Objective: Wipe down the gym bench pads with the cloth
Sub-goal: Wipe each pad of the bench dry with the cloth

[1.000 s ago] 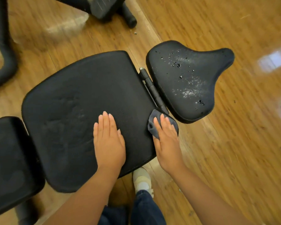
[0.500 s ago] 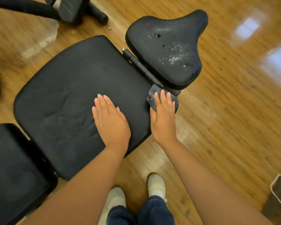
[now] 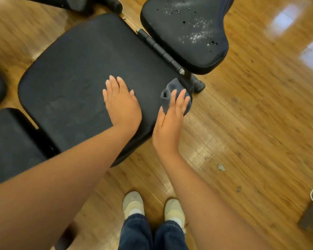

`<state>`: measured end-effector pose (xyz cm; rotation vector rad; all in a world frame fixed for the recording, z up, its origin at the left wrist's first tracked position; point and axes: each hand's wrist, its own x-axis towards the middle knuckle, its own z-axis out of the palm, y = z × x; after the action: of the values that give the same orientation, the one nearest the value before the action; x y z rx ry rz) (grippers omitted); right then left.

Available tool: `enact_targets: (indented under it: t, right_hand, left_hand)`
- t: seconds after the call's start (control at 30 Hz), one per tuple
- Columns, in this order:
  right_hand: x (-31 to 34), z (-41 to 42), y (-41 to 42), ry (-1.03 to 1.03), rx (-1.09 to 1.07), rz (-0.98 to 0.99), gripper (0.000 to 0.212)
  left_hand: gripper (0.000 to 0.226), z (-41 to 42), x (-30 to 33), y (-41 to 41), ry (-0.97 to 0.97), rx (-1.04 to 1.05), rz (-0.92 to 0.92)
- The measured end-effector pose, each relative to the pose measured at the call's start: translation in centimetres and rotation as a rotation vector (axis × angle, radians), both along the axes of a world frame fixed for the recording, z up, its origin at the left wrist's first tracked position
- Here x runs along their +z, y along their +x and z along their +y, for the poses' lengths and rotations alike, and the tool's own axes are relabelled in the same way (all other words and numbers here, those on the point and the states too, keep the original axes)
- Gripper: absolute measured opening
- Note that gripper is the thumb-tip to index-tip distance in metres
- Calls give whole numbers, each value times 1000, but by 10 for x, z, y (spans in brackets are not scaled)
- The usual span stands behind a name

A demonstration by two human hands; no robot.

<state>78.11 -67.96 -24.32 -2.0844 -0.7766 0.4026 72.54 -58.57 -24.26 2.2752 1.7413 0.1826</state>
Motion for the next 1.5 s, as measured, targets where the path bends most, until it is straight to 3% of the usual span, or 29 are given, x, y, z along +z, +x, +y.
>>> enact_targets:
  t: [0.27, 0.47, 0.7, 0.8, 1.17, 1.37, 1.5]
  right_hand:
    - [-10, -25, -104, 14, 35, 9, 58]
    - [-12, -29, -95, 123, 58, 58, 58]
    - [7, 10, 2, 82, -127, 154, 51]
    - [5, 13, 8, 95, -167, 158, 52]
    - [-16, -16, -142, 66, -165, 38, 62]
    - [-13, -30, -223, -9, -39, 136, 63]
    - [-17, -31, -226, 48, -39, 201, 63]
  left_hand:
    - [53, 7, -1, -37, 9, -375, 112]
    - [60, -10, 2, -79, 16, -696, 84]
    - [54, -17, 6, -100, 47, -822, 89]
    - [54, -8, 10, -106, 45, -907, 112]
    - [52, 15, 4, -117, 168, -1115, 172]
    - [52, 22, 1, -118, 202, -1163, 159]
    - [51, 25, -3, -119, 210, -1172, 128]
